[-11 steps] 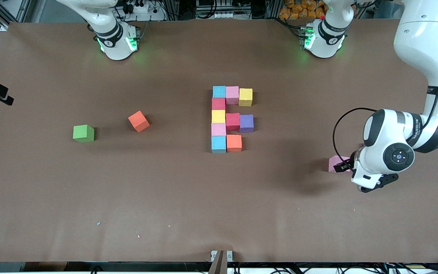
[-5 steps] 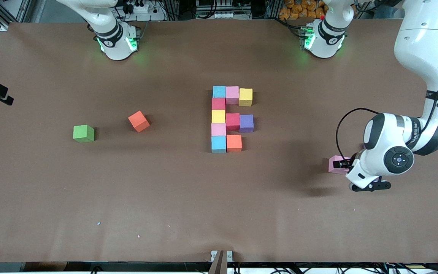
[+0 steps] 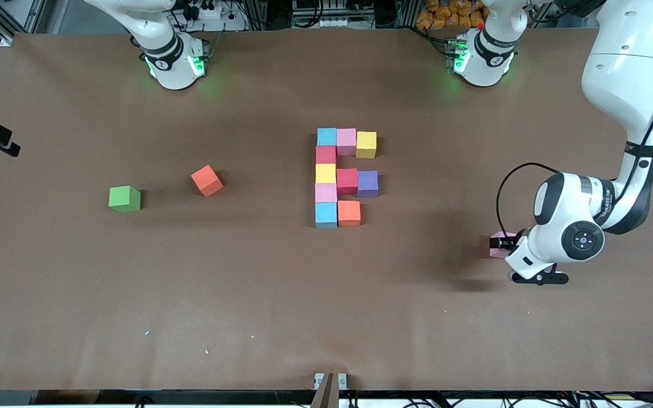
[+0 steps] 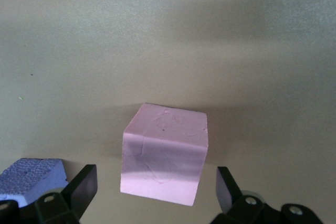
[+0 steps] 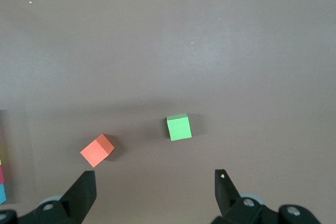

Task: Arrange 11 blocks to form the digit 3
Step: 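Grasp the lavender cube with the left gripper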

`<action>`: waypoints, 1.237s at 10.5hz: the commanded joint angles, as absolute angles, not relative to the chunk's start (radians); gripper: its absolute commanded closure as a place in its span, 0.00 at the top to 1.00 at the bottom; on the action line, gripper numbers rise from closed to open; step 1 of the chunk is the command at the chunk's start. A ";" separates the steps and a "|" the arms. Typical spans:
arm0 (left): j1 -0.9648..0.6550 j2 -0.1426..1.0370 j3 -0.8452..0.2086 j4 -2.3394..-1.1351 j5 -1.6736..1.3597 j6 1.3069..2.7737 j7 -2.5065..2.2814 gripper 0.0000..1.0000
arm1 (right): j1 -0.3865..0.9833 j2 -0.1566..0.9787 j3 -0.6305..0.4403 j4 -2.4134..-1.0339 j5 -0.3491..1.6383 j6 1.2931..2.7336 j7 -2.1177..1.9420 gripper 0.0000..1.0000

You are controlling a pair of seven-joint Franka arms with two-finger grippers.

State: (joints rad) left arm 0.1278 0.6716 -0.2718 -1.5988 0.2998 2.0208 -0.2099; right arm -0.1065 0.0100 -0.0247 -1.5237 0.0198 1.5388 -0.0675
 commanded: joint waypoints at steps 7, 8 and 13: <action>0.132 0.719 -0.273 -1.589 0.314 2.071 -0.166 1.00 | -0.135 0.011 -0.014 -1.506 0.034 1.522 -0.080 1.00; 0.132 0.721 -0.272 -1.589 0.318 2.082 -0.166 0.81 | -0.135 0.011 -0.014 -1.506 0.035 1.520 -0.080 1.00; 0.126 0.698 -0.281 -1.589 0.223 2.080 -0.335 0.00 | -0.135 0.012 -0.014 -1.506 0.034 1.519 -0.080 1.00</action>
State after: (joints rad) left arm 0.1298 0.7130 -0.2720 -1.5923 0.2667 2.0795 -0.2500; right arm -0.1125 0.0099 -0.0255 -1.5232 0.0198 1.5365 -0.0675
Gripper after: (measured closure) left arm 0.388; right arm 0.000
